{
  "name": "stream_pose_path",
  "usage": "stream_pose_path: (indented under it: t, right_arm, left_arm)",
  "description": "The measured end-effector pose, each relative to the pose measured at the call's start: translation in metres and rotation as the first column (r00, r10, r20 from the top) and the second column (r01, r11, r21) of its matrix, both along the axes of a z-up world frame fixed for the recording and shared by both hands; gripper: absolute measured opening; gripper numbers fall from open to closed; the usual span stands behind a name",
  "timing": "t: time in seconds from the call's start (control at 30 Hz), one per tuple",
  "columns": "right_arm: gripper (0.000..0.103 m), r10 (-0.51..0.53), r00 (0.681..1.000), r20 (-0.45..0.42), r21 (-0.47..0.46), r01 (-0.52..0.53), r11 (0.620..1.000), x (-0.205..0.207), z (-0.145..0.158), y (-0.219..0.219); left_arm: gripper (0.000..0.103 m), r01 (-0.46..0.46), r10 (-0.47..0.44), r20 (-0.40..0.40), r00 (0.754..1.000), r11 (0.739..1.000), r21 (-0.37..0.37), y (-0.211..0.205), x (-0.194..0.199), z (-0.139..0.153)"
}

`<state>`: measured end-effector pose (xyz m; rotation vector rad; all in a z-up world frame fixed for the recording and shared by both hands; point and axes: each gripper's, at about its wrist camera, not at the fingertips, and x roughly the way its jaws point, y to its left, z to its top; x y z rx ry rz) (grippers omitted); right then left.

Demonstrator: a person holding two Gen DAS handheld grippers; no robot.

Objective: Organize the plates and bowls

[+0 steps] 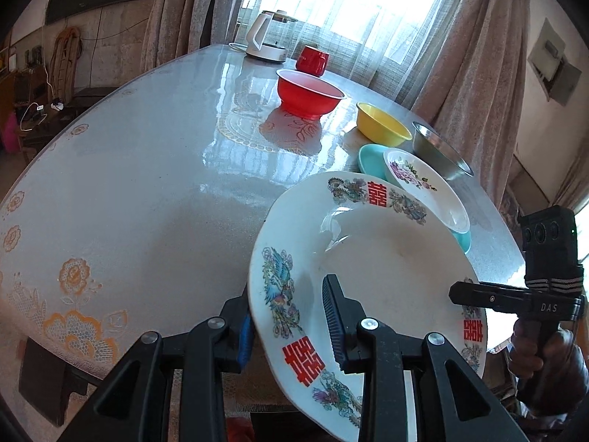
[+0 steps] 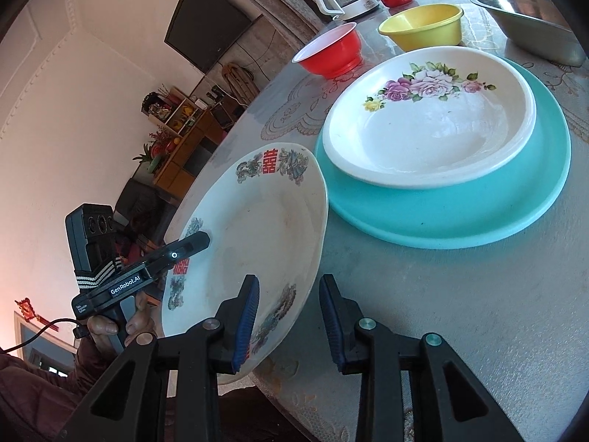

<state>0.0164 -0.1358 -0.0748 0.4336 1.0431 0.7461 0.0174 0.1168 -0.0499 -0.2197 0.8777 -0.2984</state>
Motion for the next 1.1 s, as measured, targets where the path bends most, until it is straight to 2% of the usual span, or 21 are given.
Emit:
stream_pose_path:
  t: [0.07,0.17,0.27,0.33,0.43,0.57,0.7,0.8,1.1]
  right_arm:
    - [0.03,0.005,1.0,0.024,-0.04,-0.004,0.999,-0.003,0.003,0.004]
    - [0.021,0.034,0.999,0.04,-0.095,-0.03,0.995,-0.005,0.007,0.017]
    - [0.021,0.059,0.996,0.067,-0.15,-0.048,0.987,-0.007,0.009,0.028]
    - [0.021,0.044,0.997,0.056,-0.155,-0.035,0.987,-0.005,0.01,0.028]
    - [0.024,0.046,0.995,0.089,-0.198,-0.027,0.98,-0.008,0.015,0.031]
    - [0.024,0.056,0.99,0.126,-0.209,-0.028,0.978,-0.011,0.024,0.032]
    - [0.024,0.075,0.982,0.174,-0.248,-0.03,0.968,-0.013,0.033,0.038]
    - [0.024,0.076,0.98,0.186,-0.237,-0.03,0.971,-0.013,0.038,0.037]
    - [0.025,0.016,0.972,0.234,-0.244,0.043,0.969,-0.009,0.06,0.017]
  left_arm:
    - [0.033,-0.007,0.007,-0.002,1.0,1.0,-0.007,0.0,0.0,-0.001]
    - [0.033,-0.017,0.017,-0.003,1.0,1.0,-0.016,0.002,-0.001,0.0]
    - [0.032,-0.036,0.036,0.002,0.999,0.999,0.023,-0.002,-0.001,0.0]
    - [0.032,-0.046,0.045,0.006,0.999,0.999,0.015,-0.001,-0.001,0.002]
    - [0.032,-0.048,0.047,0.024,0.999,0.999,0.011,-0.001,-0.001,0.005]
    - [0.029,-0.057,0.057,0.024,0.998,0.998,0.01,0.003,-0.002,0.004]
    - [0.03,-0.048,0.046,0.062,0.997,0.998,0.031,0.003,-0.007,0.01]
    - [0.03,-0.043,0.04,0.075,0.996,0.999,0.032,0.004,-0.006,0.016]
    - [0.03,0.044,-0.052,0.143,0.988,0.997,0.061,-0.025,0.019,0.042]
